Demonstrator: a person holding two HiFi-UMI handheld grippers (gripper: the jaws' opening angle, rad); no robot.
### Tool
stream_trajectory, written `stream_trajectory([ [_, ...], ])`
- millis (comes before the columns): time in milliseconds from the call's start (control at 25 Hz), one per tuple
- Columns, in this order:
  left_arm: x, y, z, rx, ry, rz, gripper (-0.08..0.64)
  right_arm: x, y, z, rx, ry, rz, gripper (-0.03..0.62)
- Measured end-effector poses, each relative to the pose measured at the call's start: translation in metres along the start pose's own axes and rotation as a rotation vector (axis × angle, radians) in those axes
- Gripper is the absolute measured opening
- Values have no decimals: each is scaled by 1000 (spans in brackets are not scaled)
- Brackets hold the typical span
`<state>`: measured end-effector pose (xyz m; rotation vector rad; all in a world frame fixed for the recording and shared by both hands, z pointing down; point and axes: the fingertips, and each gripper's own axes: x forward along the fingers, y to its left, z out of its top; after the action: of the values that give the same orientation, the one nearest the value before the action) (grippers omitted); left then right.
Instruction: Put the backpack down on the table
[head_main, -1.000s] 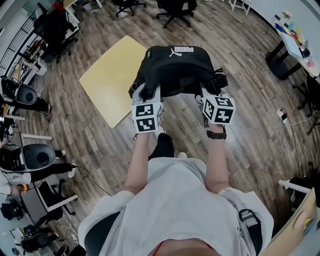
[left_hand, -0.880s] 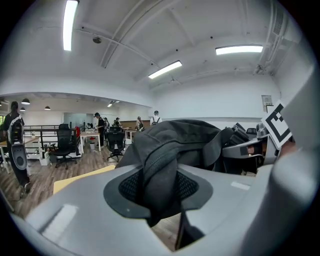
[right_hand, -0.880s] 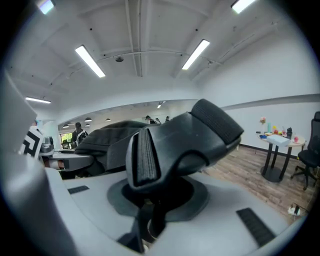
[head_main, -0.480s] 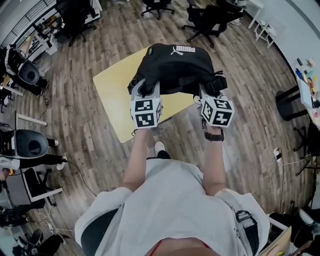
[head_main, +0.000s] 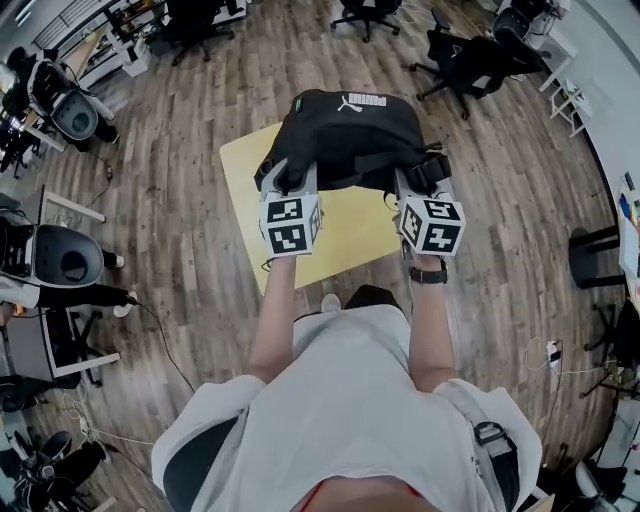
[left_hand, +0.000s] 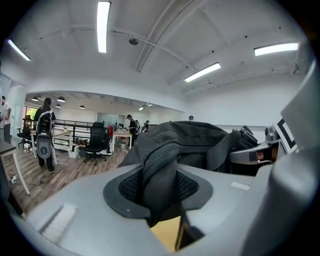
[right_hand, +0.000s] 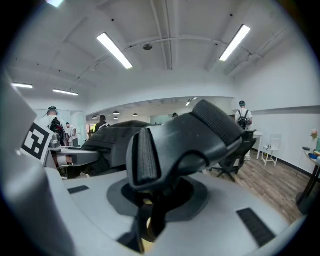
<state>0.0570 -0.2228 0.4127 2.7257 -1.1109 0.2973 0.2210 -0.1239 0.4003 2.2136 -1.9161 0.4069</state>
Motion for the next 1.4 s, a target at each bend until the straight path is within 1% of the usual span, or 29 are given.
stream_trajectory([
  [240, 7, 36, -9, -41, 6, 69, 121, 44, 19, 3, -34, 29, 72, 81],
  [440, 14, 68, -2, -5, 20, 115, 120, 88, 37, 5, -21, 60, 135, 81],
  [520, 21, 79, 1, -5, 22, 133, 121, 108, 40, 9, -20, 71, 156, 81],
  [600, 26, 92, -1, -26, 28, 152, 121, 125, 46, 11, -30, 83, 177, 81],
  [720, 37, 112, -7, -84, 35, 169, 121, 149, 55, 14, -57, 100, 208, 81],
  [800, 46, 123, -16, -128, 43, 171, 121, 164, 58, 9, -68, 116, 230, 81],
  [880, 55, 131, -24, -152, 57, 182, 120, 179, 59, 5, -77, 136, 248, 81],
  [960, 64, 137, -28, -162, 70, 199, 120, 192, 58, 4, -86, 153, 263, 81],
  [1120, 86, 149, -32, -146, 77, 235, 120, 222, 54, 1, -83, 178, 284, 81],
  [1280, 103, 165, -38, -154, 78, 252, 120, 251, 56, -3, -81, 199, 305, 81],
  [1400, 113, 179, -43, -162, 93, 271, 120, 271, 61, -6, -87, 215, 320, 83],
])
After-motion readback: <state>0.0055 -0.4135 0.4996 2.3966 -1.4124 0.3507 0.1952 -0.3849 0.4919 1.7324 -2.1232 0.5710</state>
